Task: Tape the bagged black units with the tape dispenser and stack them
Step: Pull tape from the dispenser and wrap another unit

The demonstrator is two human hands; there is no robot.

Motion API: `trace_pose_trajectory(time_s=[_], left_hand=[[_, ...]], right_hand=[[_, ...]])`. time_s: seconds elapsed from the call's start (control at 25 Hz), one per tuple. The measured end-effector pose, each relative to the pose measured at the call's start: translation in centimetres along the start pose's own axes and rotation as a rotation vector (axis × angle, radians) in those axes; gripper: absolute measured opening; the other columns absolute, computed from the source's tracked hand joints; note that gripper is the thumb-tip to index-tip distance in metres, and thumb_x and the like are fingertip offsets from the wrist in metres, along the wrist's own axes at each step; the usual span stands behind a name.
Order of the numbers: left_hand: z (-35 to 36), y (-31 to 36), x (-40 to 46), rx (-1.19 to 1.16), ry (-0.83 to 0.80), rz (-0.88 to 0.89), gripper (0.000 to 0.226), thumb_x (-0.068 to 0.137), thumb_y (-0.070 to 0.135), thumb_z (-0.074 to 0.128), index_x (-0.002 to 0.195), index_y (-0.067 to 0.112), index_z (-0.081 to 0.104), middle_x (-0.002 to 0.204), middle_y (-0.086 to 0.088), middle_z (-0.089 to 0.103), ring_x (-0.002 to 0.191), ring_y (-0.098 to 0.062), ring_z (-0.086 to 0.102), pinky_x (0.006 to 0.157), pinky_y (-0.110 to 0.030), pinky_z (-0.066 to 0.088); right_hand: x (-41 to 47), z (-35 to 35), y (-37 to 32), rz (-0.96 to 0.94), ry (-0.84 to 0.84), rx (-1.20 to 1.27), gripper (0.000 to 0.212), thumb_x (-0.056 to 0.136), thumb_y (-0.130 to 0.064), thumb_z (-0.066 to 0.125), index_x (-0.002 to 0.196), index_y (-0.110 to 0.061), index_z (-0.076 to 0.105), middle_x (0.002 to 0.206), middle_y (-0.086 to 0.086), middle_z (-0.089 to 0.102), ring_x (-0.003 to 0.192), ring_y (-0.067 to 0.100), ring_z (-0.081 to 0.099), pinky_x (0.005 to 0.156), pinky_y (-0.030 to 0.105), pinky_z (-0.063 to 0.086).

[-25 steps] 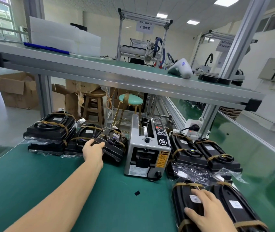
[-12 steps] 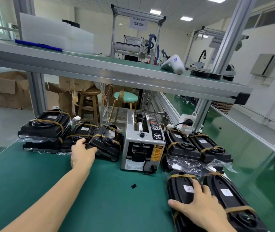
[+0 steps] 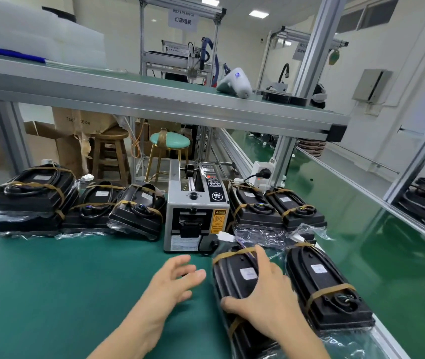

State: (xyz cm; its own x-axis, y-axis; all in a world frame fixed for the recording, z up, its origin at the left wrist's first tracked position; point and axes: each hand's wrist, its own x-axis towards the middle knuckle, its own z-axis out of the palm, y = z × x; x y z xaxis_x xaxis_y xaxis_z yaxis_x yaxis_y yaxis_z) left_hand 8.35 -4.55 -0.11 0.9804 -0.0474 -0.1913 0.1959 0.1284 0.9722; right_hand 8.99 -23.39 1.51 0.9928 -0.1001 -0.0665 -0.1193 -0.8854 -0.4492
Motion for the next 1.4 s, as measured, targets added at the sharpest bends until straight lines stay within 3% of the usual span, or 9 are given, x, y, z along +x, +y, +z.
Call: trace_pose_trajectory(time_s=[0.12,0.44,0.68,0.88,1.0,1.12,1.24,1.32,1.4], left_hand=[[1.0,1.8,-0.6,-0.086,-0.071,0.018,0.078,0.05,0.039,0.081,0.121,0.024,0.053,0.117,0.005,0.067,0.106,-0.013,0.063,0.1,-0.04,0.044],[-1.5,6.6,-3.0,-0.174,0.162,0.409,0.03,0.063,0.031,0.072,0.091,0.019,0.074,0.087,0.0,0.073,0.078,-0.009,0.067,0.064,-0.015,0.049],[-3.6,7.1,-3.5,-0.181,0.399,0.46,0.022,0.081,0.003,0.066,0.074,0.02,0.078,0.075,-0.004,0.074,0.065,-0.009,0.069,0.052,-0.014,0.049],[-5.0,6.3,-3.0,-0.122,0.361,0.342,0.021,0.082,-0.001,0.063,0.067,0.011,0.073,0.07,-0.003,0.072,0.058,-0.006,0.064,0.046,-0.014,0.046],[-5.8,6.4,-2.4,-0.012,0.288,0.342,0.029,0.073,-0.014,0.061,0.079,0.013,0.07,0.085,-0.003,0.071,0.072,-0.01,0.065,0.056,-0.018,0.049],[-6.0,7.0,-2.4,0.144,0.25,0.443,0.062,0.063,-0.026,0.054,0.094,0.026,0.068,0.112,0.006,0.063,0.106,-0.011,0.059,0.082,-0.03,0.049],[-6.1,7.4,-3.2,0.162,0.143,0.587,0.055,0.067,0.001,0.061,0.106,0.04,0.067,0.128,0.02,0.056,0.121,0.0,0.049,0.099,-0.027,0.037],[-5.7,6.8,-3.7,0.209,0.088,0.596,0.053,0.063,0.027,0.068,0.113,0.043,0.063,0.129,0.023,0.055,0.119,0.004,0.05,0.096,-0.016,0.038],[-5.0,5.5,-4.1,0.382,0.093,0.608,0.069,0.055,0.032,0.075,0.119,0.046,0.055,0.127,0.022,0.054,0.114,0.004,0.054,0.087,-0.006,0.041]], right_hand=[[-2.4,0.6,-2.1,-0.274,0.048,0.182,0.12,0.044,-0.067,0.063,0.139,-0.057,-0.008,0.138,-0.025,0.027,0.13,0.008,0.025,0.104,0.034,0.033],[-2.8,3.9,-6.7,-0.581,0.083,0.695,0.121,0.049,-0.038,0.081,0.135,-0.067,0.001,0.147,-0.032,0.013,0.14,-0.008,0.017,0.108,0.012,0.03],[-0.7,6.3,-8.3,-0.59,-0.21,0.898,0.127,0.051,-0.013,0.084,0.142,-0.059,0.008,0.141,-0.028,0.042,0.132,-0.001,0.042,0.111,0.038,0.037],[0.1,7.2,-7.5,-0.589,-0.336,0.945,0.129,0.049,-0.002,0.082,0.147,-0.05,0.012,0.15,-0.008,0.038,0.136,0.011,0.041,0.112,0.043,0.037],[0.8,6.8,-7.1,-0.595,-0.436,0.95,0.124,0.049,0.004,0.078,0.143,-0.054,0.02,0.141,-0.007,0.051,0.129,0.016,0.05,0.097,0.036,0.048],[1.2,6.1,-6.9,-0.612,-0.486,0.882,0.123,0.054,0.005,0.077,0.14,-0.059,0.019,0.132,-0.011,0.057,0.122,0.012,0.056,0.087,0.032,0.05],[0.9,5.9,-7.4,-0.597,-0.458,0.832,0.125,0.054,-0.007,0.084,0.14,-0.061,0.013,0.14,-0.014,0.049,0.128,0.008,0.049,0.1,0.032,0.046],[0.6,6.0,-7.7,-0.586,-0.414,0.81,0.127,0.055,-0.017,0.089,0.14,-0.063,0.007,0.146,-0.02,0.041,0.133,0.0,0.042,0.107,0.024,0.038],[0.4,5.3,-7.8,-0.625,-0.432,0.801,0.121,0.059,-0.018,0.086,0.144,-0.057,0.009,0.145,-0.022,0.041,0.132,-0.003,0.042,0.104,0.016,0.038]])
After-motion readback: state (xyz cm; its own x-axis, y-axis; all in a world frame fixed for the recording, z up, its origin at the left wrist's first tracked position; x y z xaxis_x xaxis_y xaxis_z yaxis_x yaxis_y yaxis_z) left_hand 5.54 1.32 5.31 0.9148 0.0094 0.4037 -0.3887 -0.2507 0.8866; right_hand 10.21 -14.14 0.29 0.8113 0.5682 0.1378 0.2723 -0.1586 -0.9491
